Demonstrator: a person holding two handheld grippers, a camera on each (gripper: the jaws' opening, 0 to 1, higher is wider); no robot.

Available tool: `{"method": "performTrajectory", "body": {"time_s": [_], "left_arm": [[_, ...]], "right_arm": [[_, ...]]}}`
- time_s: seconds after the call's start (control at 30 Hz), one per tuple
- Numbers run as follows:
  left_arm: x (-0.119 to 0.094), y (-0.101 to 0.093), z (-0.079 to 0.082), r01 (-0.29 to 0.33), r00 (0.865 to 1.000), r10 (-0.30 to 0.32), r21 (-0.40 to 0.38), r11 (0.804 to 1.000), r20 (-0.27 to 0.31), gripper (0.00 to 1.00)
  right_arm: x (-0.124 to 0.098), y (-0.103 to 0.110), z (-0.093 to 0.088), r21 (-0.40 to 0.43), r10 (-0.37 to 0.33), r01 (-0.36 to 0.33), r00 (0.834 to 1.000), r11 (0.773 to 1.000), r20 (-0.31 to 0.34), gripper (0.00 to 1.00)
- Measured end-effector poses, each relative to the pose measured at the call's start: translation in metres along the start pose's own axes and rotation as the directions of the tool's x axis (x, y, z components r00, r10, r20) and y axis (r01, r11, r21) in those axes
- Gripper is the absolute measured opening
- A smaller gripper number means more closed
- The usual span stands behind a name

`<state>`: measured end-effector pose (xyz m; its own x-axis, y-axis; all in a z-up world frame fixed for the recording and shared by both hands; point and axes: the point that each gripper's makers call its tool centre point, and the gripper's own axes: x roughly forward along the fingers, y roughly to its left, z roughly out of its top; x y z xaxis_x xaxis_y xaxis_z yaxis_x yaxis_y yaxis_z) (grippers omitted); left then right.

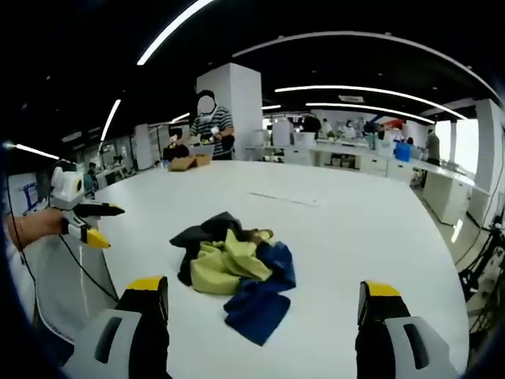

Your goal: Fold the garment on the visible template until the final outline fits inside the template.

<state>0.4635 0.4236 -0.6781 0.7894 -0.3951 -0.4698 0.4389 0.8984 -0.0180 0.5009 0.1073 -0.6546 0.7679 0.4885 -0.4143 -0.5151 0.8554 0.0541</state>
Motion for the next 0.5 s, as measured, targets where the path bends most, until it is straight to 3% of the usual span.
{"method": "performTrajectory", "body": {"time_s": [0.5], "left_arm": [[0.0016,0.0035,0.0016,0.005,1.0,-0.005,0.002,1.0,0.008,0.96]], "right_arm": [[0.0012,0.0033,0.0014,0.002,0.019,-0.019,1.0,1.0,0.005,0.99]]}}
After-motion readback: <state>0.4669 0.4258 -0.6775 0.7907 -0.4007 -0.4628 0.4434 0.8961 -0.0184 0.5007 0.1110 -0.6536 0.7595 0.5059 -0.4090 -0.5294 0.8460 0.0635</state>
